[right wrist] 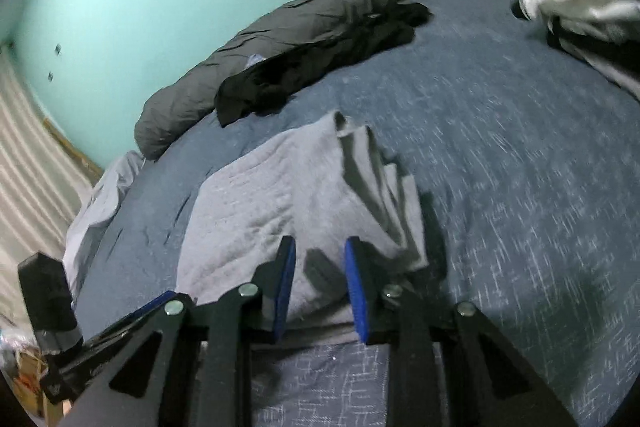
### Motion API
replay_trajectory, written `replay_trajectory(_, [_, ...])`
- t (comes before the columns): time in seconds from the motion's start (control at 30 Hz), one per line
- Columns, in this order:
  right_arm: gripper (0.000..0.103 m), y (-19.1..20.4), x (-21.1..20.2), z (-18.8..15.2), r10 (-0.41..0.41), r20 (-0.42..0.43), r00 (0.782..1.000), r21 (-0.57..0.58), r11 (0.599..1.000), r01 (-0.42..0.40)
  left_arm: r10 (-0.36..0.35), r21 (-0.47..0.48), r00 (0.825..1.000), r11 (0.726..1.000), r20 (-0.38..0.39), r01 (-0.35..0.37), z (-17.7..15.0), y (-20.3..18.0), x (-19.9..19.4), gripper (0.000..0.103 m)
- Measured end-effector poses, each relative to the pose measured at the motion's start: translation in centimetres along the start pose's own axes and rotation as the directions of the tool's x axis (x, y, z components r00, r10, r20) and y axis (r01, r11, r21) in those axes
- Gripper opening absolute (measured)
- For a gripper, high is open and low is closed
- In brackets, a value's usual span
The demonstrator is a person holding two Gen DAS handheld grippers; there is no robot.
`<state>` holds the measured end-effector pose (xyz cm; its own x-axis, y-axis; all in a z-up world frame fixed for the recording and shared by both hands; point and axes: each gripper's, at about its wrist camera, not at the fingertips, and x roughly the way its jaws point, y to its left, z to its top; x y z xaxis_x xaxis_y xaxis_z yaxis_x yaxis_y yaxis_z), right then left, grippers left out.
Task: Fold clothes
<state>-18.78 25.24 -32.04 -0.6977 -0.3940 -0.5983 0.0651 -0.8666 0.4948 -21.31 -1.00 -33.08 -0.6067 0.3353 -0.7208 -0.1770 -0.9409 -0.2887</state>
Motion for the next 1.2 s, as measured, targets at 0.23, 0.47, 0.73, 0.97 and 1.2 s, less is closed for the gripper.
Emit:
replay_trajectory(0.23, [0.025,-0.7,2.7,-0.6,-0.035,-0.068,0.997,-0.013,0.999,0.034,-0.004,0.017,1.000,1.000,0.000,0.004,0.0,-0.3,0.0,0.060])
replay_trajectory(0.47, [0.025,-1.2,0.3,0.5,-0.005,0.003,1.000,0.049,0.999,0.005,-0.002,-0.085,0.999,0.996,0.050,0.006,0.1,2.8,-3.9,0.061])
replay_trajectory(0.73, [0.029,1.6,-1.7,-1.5,0.052,-0.032,0.998,0.054,0.997,-0.050,0.041,-0.153,0.996,0.988,0.073,-0.029,-2.4,6.2,-8.4,0.061])
replay_trajectory(0.97, [0.039,5.2,-0.7,-6.1,0.134,-0.186,0.973,0.049,0.991,-0.127,0.059,-0.152,0.997,0.987,0.057,-0.049,-5.3,8.0,-11.4,0.061])
replay_trajectory(1.2, [0.056,8.7,1.6,-8.5,0.154,-0.276,0.949,0.066,0.988,-0.141,0.075,-0.174,0.995,0.983,0.059,-0.064,-6.6,10.3,-12.6,0.061])
